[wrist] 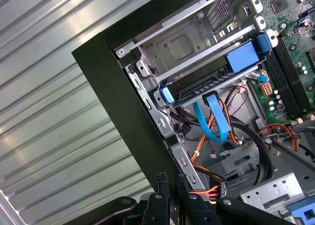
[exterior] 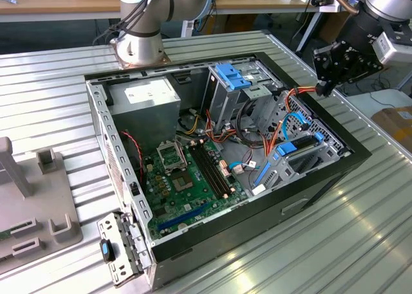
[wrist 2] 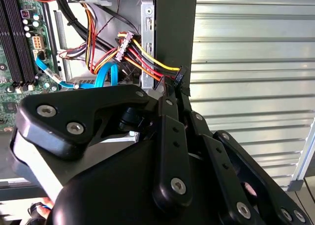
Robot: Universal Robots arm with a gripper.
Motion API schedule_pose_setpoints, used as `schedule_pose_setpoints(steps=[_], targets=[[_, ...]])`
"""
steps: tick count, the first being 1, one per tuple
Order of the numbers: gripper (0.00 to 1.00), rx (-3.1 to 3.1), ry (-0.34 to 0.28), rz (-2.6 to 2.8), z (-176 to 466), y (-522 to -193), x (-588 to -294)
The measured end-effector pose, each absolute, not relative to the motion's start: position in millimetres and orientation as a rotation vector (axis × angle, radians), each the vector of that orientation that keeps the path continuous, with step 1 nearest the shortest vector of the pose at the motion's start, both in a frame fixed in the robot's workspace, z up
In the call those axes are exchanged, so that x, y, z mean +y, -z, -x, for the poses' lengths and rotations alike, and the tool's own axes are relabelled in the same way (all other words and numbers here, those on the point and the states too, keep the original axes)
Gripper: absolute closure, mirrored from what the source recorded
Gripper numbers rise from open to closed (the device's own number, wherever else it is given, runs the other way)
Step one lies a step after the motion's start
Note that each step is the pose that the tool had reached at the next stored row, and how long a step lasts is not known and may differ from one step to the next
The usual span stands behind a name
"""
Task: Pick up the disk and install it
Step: 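Insert the first disk wire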
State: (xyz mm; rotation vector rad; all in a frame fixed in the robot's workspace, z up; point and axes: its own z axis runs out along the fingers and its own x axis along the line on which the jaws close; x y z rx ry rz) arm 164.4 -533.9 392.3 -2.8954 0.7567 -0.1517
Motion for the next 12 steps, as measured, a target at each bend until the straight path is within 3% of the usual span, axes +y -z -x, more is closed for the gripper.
schedule_pose_setpoints(steps=[12], targets=[[0.83, 0.762, 0.153, 2.894, -146.3, -392.3, -533.9]])
